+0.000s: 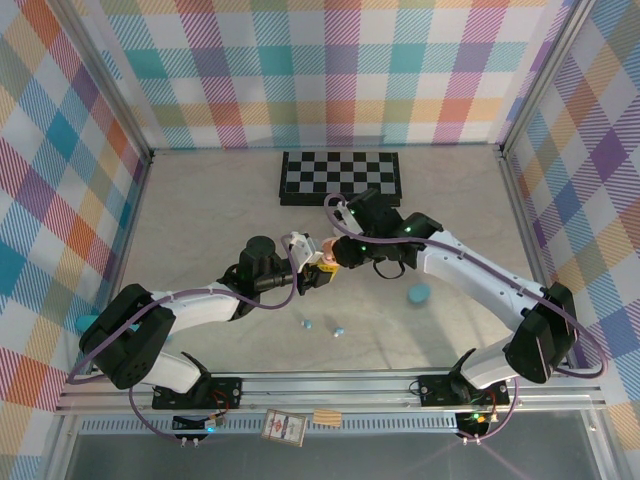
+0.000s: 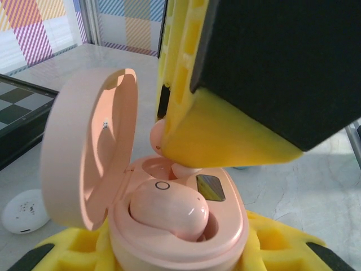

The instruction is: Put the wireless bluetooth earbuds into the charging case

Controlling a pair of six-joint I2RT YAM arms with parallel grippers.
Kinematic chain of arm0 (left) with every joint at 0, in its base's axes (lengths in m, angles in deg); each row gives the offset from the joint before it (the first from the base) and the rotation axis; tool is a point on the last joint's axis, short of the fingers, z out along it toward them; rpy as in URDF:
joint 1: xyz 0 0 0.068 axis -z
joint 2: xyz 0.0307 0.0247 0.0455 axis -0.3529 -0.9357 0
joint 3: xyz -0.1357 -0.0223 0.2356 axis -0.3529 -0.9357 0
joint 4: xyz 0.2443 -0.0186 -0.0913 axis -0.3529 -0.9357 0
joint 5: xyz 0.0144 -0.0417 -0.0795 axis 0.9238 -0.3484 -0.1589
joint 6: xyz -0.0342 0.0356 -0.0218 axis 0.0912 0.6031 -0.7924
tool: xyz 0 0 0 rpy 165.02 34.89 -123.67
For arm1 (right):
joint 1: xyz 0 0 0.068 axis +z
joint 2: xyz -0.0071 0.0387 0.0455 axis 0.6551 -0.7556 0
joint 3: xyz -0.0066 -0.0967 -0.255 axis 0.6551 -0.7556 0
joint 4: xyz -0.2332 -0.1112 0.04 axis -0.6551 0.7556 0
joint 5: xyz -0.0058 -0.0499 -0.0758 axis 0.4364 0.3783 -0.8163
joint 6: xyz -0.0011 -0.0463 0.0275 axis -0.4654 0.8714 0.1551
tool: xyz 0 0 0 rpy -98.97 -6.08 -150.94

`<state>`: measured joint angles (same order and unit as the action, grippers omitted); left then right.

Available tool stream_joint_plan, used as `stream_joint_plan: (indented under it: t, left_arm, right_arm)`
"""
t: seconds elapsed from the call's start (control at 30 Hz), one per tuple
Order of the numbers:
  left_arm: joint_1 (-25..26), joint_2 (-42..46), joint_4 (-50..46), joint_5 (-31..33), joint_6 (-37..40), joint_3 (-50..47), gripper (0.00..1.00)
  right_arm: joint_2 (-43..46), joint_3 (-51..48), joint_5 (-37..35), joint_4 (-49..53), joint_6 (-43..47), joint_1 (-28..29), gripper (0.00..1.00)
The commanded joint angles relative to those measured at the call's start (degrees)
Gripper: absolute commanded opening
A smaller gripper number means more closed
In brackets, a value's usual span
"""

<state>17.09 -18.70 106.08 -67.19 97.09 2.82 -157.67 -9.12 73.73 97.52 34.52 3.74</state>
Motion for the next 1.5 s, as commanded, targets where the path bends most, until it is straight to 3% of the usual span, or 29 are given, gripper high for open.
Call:
stream_joint_plan:
  t: [0.0, 0.17, 0.63, 0.83, 1.13, 1.47]
  left_arm:
    - [0.47, 1.83, 2.08, -1.00, 0.94, 2.02, 0.29]
    - [0.47, 1.34, 3.38, -1.01, 0.41, 1.69, 0.29]
    - [0.39, 1.55, 5.76, -1.17, -0.56, 0.89, 0.29]
    - [0.30, 2.38, 7.07, -1.98, 0.02, -0.23, 0.29]
    - [0.30, 2.61, 7.48, -3.13, 0.14, -0.26, 0.29]
    - [0.30, 4.01, 6.76, -2.24, 0.25, 0.01, 0.29]
  right_arm:
    - [0.21, 1.98, 1.27, 1.53, 0.84, 0.95, 0.30]
    - [1.67, 1.54, 2.00, 0.90, 0.48, 1.01, 0.36]
    - [8.29, -2.59, -0.29, -2.35, -1.88, 0.95, 0.41]
    - [14.34, -6.65, 0.19, -8.89, -7.10, -0.75, 0.53]
    - [6.97, 0.51, -1.42, -8.96, -10.57, -3.03, 0.71]
    - [3.40, 1.74, 0.37, -5.49, -10.65, -3.74, 0.73]
